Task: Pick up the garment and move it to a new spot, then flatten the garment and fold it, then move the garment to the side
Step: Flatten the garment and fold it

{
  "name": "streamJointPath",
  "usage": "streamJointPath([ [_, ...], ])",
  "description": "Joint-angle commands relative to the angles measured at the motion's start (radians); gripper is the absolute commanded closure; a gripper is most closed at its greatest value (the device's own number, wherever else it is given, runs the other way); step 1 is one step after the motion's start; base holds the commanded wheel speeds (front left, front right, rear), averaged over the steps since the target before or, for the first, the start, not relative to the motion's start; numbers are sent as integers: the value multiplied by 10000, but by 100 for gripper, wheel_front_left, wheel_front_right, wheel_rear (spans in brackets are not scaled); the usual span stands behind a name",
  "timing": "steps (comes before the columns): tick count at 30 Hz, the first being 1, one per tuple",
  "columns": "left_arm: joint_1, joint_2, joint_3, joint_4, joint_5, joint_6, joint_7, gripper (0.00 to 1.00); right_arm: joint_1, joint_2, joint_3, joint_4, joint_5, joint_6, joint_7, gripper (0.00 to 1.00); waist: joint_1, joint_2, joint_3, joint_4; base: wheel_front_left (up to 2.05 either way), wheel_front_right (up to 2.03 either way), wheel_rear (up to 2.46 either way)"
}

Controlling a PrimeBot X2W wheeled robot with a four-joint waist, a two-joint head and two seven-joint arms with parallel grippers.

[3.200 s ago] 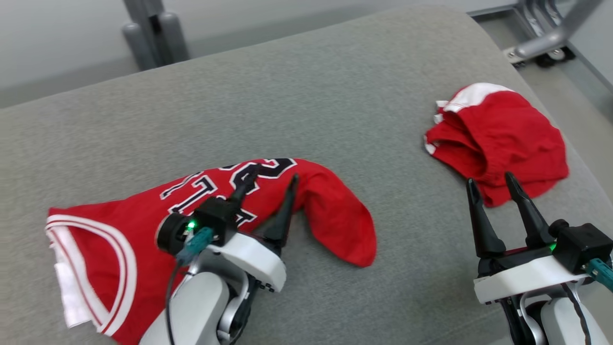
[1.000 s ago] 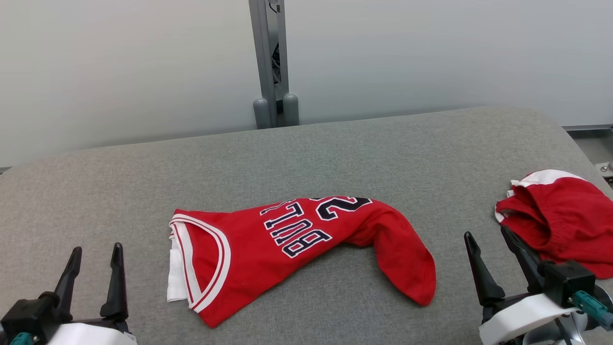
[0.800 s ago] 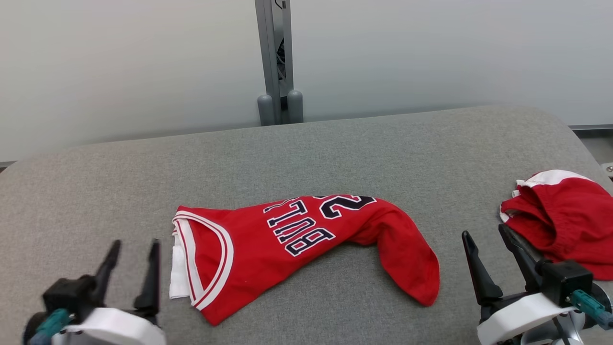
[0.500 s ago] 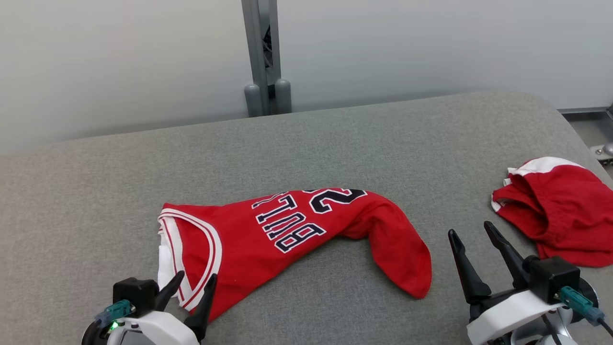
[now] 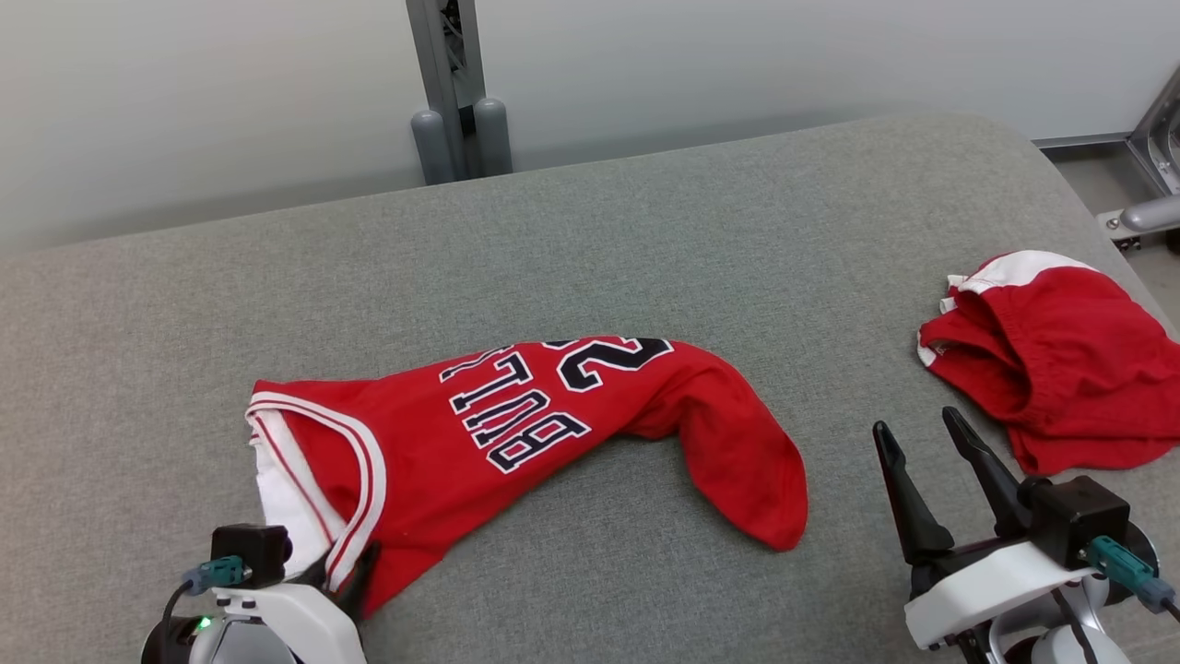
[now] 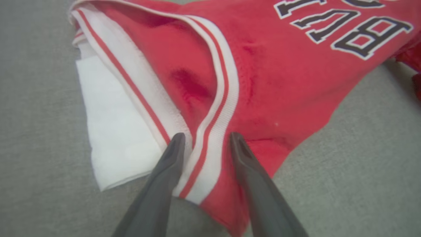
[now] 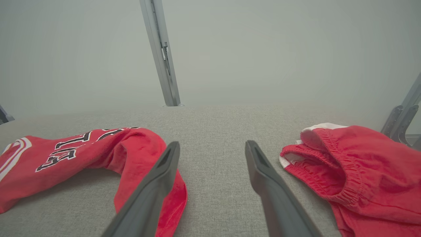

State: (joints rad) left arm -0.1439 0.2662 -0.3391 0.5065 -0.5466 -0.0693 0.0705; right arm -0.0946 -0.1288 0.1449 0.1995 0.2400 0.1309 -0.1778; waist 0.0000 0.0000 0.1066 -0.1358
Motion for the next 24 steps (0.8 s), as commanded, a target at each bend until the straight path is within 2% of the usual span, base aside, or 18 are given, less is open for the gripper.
streamJointPath([
  [1, -30, -44, -104, -20, -45, -110, 17, 100, -64, -44, -28, 13, 64, -3, -110, 0, 0, 0, -3, 18, 0, 0, 0],
  [5, 97, 144, -250, -761, 53, -174, 118, 100, -14, -22, -199, 90, 82, -3, -191, 0, 0, 0, -72, 169, 0, 0, 0],
  [9, 327, 419, -277, -2140, 240, 26, 189, 100, 113, 39, -372, 126, 17, -3, -190, 0, 0, 0, -250, 395, 0, 0, 0],
  [16, 738, 1003, -398, -5055, 253, 208, 1193, 100, 225, 117, -645, 74, -77, -3, -162, 0, 0, 0, -579, 693, 0, 0, 0],
  [21, 1078, 1448, -419, -7566, 194, 551, 2290, 100, 420, 202, -840, 50, -98, -3, -160, 0, 0, 0, -844, 756, 0, 0, 0],
  [24, 1153, 1638, -360, -8624, 169, 740, 2754, 100, 456, 274, -921, 1, -99, -3, -164, 0, 0, 0, -930, 704, 0, 0, 0],
])
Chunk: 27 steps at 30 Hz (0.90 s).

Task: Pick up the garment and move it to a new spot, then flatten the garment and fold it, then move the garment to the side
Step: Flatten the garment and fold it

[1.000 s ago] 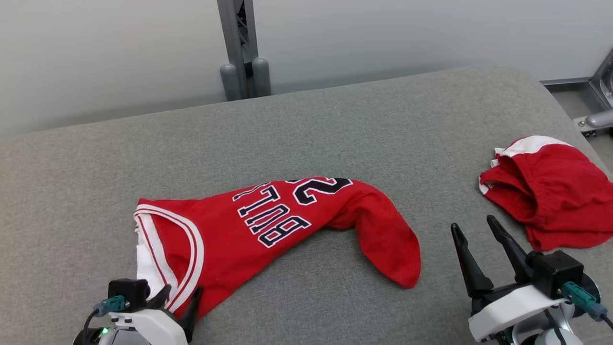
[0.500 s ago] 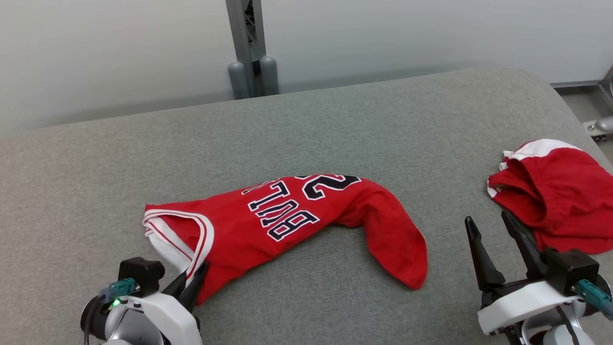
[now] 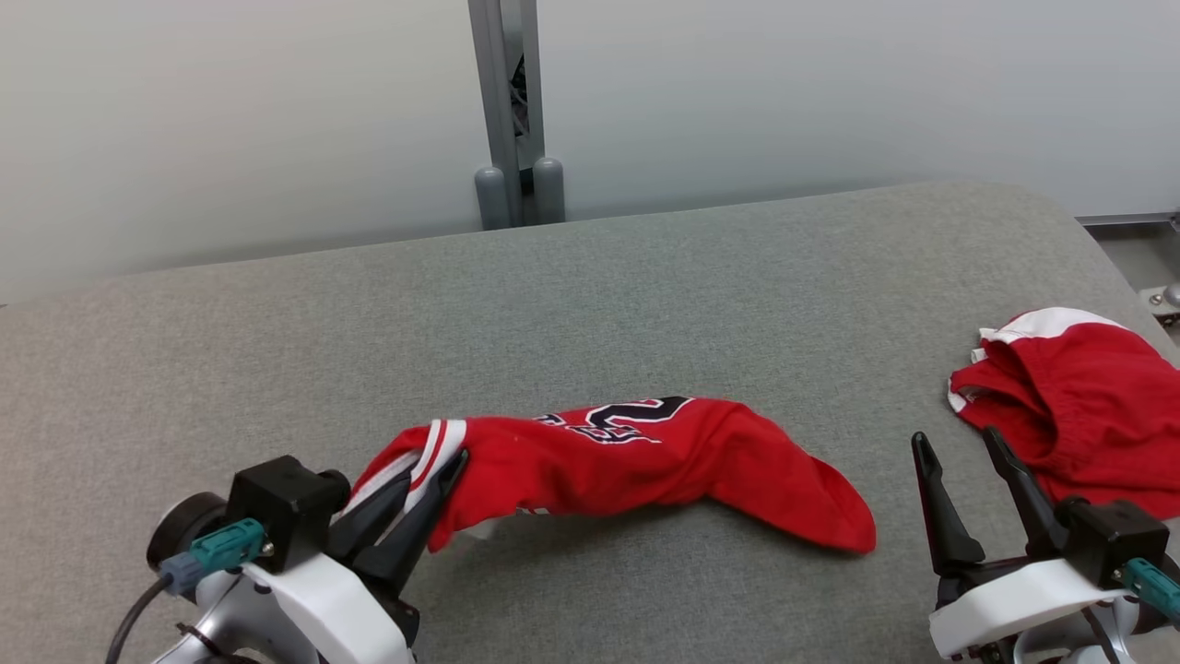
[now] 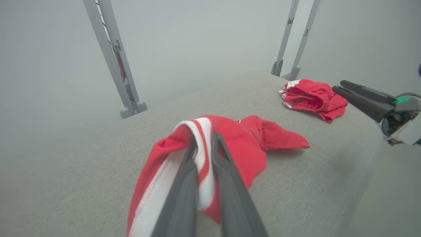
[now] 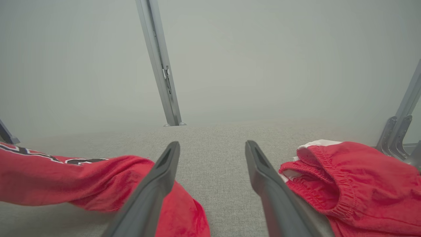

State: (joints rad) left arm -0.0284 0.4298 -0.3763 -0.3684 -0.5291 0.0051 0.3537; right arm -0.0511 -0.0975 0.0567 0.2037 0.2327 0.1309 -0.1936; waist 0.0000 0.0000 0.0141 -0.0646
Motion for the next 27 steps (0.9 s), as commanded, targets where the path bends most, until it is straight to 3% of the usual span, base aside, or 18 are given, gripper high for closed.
streamJointPath([
  [1, -22, 85, 64, -160, 4, 64, 42, 100, 40, -23, -29, -68, -23, -3, 6, 0, 0, 0, -7, -53, 0, 0, 0],
  [6, -47, 15, 440, -348, -576, 435, 516, 100, 48, 5, 35, -145, 33, -3, 51, 0, 0, 0, 67, -388, 0, 0, 0],
  [14, -729, -615, 1562, 3157, -2497, 276, 309, 100, -282, -56, 328, -141, 188, -3, 172, 0, 0, 0, 598, -1153, 0, 0, 0],
  [19, -1939, -1253, 1990, 5334, -3257, -150, -214, 98, -514, -165, 402, -178, 343, -3, 119, 0, 0, 0, 1001, -1384, 0, 0, 0],
  [20, -2244, -1317, 2085, 5752, -3297, -221, -366, 60, -546, -186, 424, -177, 359, -3, 101, 0, 0, 0, 1079, -1415, 0, 0, 0],
  [22, -2748, -1574, 2192, 6595, -3417, -373, -747, 0, -683, -218, 461, -168, 404, -3, 64, 0, 0, 0, 1224, -1455, 0, 0, 0],
  [27, -3864, -2089, 2483, 8252, -3164, -561, -2417, 0, -866, -234, 519, -98, 486, -3, -2, 0, 0, 0, 1424, -1479, 0, 0, 0],
])
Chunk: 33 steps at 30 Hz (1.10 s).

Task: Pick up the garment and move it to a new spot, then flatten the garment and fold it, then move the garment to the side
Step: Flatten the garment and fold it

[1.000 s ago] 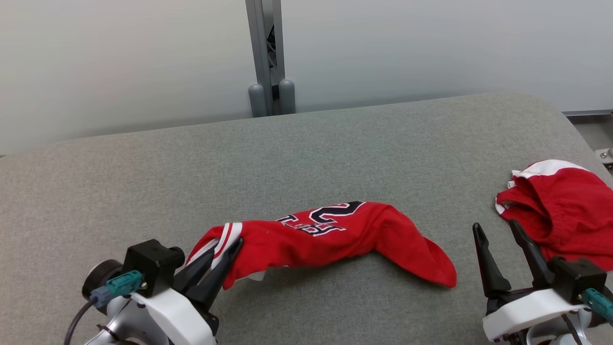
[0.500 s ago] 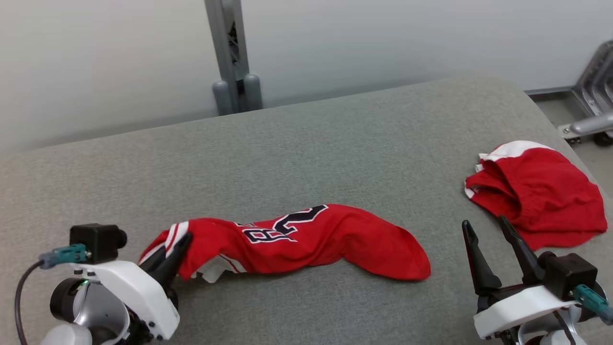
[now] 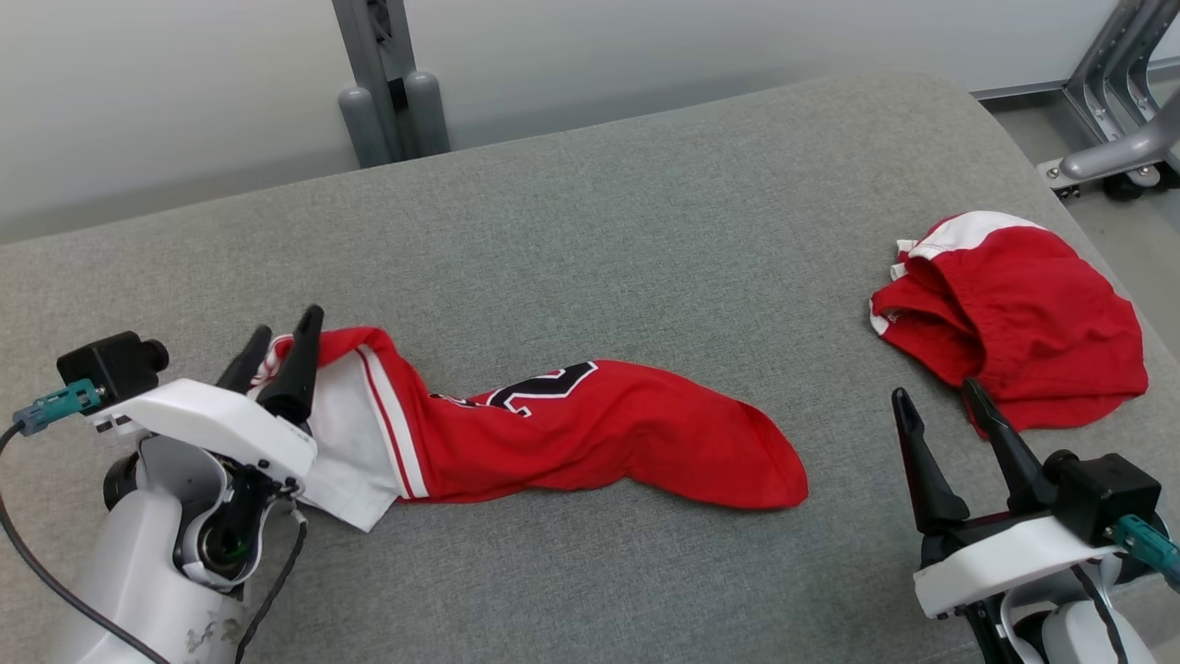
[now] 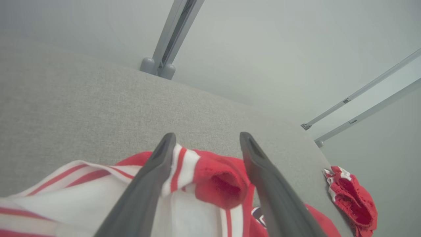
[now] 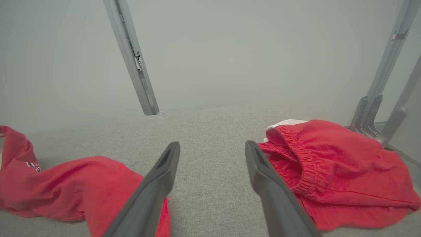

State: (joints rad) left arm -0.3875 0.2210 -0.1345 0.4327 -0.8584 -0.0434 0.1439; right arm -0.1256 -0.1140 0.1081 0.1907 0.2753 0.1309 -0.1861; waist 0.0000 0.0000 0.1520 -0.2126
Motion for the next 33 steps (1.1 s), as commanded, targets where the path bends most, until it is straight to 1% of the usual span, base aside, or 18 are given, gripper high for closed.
streamJointPath([
  [1, -381, -42, 84, 480, 327, -47, -777, 0, -134, -70, 1, 29, 54, -3, -91, 0, 0, 0, 66, 10, 0, 0, 0],
  [3, -593, -108, 25, 866, 738, -9, -1658, 0, -164, -73, -2, 23, 50, -3, -128, 0, 0, 0, 99, 63, 0, 0, 0],
  [6, -739, -47, -155, 1153, 1600, 262, -3091, 0, -237, -99, -118, -34, -8, -3, -209, 0, 0, 0, 122, 210, 0, 0, 0],
  [7, -739, -47, -155, 1153, 1600, 262, -3091, 0, -237, -99, -118, -34, -8, -3, -209, 0, 0, 0, 122, 210, 0, 0, 0],
  [9, -674, 30, -266, 1099, 2185, 503, -3691, 0, -242, -101, -188, -55, -65, -3, -263, 0, 0, 0, 105, 333, 0, 0, 0],
  [10, -572, -25, -269, 988, 2371, 618, -3850, 0, -247, -97, -238, -61, -68, -3, -279, 0, 0, 0, 94, 415, 0, 0, 0],
  [11, -434, 41, -298, 840, 2734, 793, -3950, 0, -246, -102, -255, -78, -114, -3, -301, 0, 0, 0, 55, 487, 0, 0, 0],
  [14, 69, 83, -233, 135, 3428, 1167, -4065, 0, -187, -108, -357, -122, -212, -3, -362, 0, 0, 0, -73, 725, 0, 0, 0],
  [18, 1096, 13, 61, -1457, 4288, 1605, -4070, 0, -81, -106, -438, -178, -379, -3, -373, 0, 0, 0, -317, 1007, 0, 0, 0],
  [22, 2249, 4, 255, -2907, 4833, 1949, -4076, 0, 57, -147, -467, -209, -580, -3, -319, 0, 0, 0, -597, 1245, 0, 0, 0],
  [26, 3328, 107, 352, -3744, 5046, 2163, -4076, 0, 178, -194, -423, -229, -706, -3, -229, 0, 0, 0, -891, 1386, 0, 0, 0],
  [33, 4611, 136, 140, -4230, 5137, 2296, -3866, 0, 831, -170, -537, -286, -839, -3, 14, 0, 0, 0, -1589, 1538, 0, 0, 0],
])
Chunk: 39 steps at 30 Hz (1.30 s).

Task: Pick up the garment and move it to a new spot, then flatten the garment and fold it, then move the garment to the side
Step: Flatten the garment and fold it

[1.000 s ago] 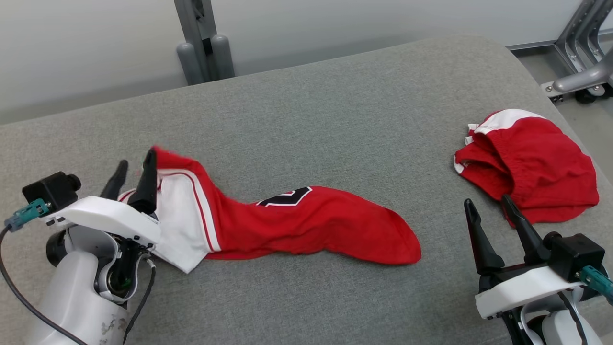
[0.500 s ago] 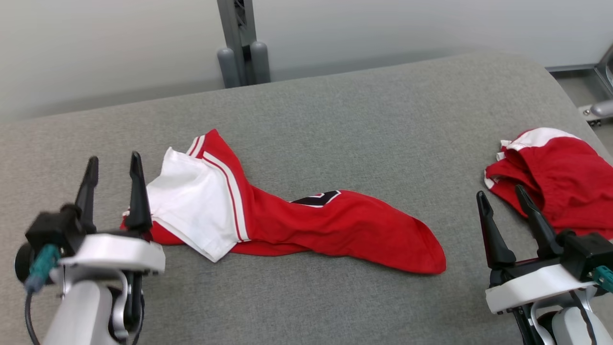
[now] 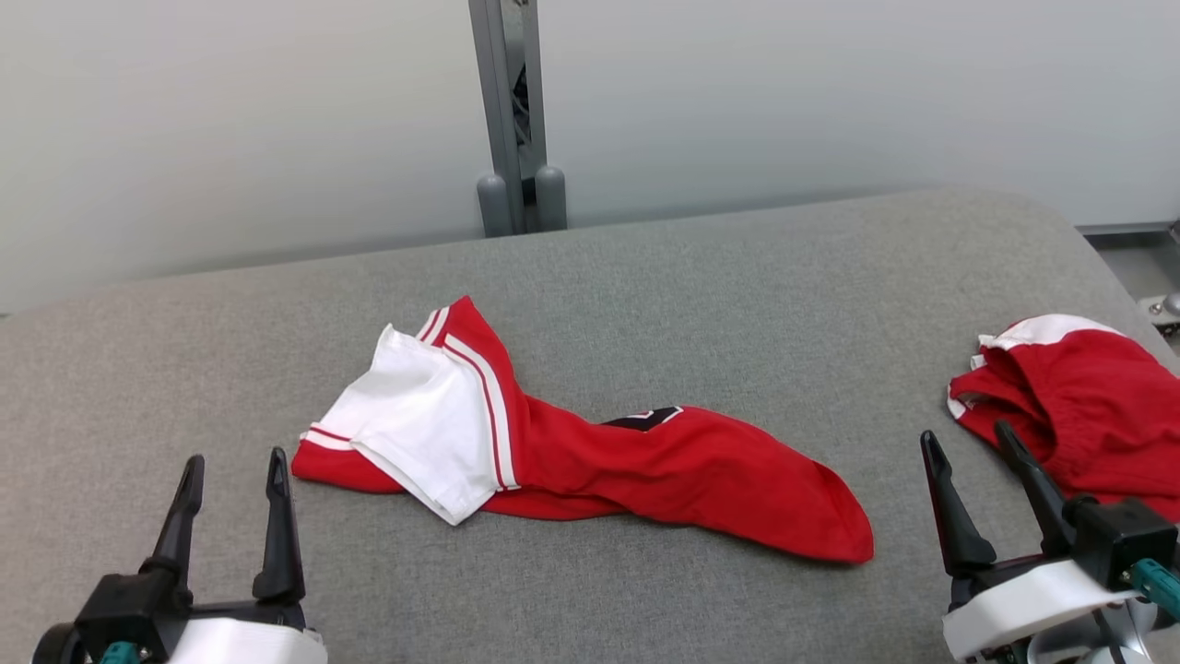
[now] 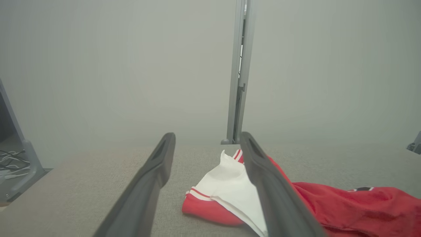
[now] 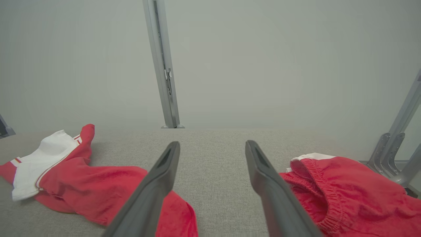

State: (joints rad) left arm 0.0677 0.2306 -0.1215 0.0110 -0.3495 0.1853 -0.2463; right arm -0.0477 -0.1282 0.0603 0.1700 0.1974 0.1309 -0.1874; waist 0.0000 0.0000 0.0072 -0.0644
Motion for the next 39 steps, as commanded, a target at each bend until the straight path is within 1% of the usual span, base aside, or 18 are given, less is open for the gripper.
streamJointPath([
  [1, 140, 32, -25, 9, -5, -38, 64, 0, 160, -5, -61, -111, -79, -3, 79, 0, 0, 0, -214, 53, 0, 0, 0],
  [4, 257, 123, -145, 182, -39, -177, 163, 0, 397, 67, -54, -200, -120, -3, 208, 0, 0, 0, -347, 45, 0, 0, 0],
  [7, 293, 275, -226, 424, 15, -256, 280, 0, 605, 115, -11, -305, -183, -3, 325, 0, 0, 0, -449, 20, 0, 0, 0],
  [11, 310, 324, -227, 628, -63, -304, 312, 0, 802, 151, 28, -446, -197, -3, 450, 0, 0, 0, -517, -41, 0, 0, 0],
  [35, 269, 446, -447, 485, -103, -119, 604, 0, 779, 253, 11, -588, -131, -3, 533, 0, 0, 0, -492, -39, 0, 0, 0],
  [37, -188, 526, -673, 493, -26, -318, 886, 0, 735, 278, 31, -622, -125, -3, 540, 0, 0, 0, -413, -47, 0, 0, 0],
  [39, -534, 483, -892, 589, -160, -553, 1281, 0, 638, 278, 92, -622, -98, -3, 554, 0, 0, 0, -325, -106, 0, 0, 0],
])
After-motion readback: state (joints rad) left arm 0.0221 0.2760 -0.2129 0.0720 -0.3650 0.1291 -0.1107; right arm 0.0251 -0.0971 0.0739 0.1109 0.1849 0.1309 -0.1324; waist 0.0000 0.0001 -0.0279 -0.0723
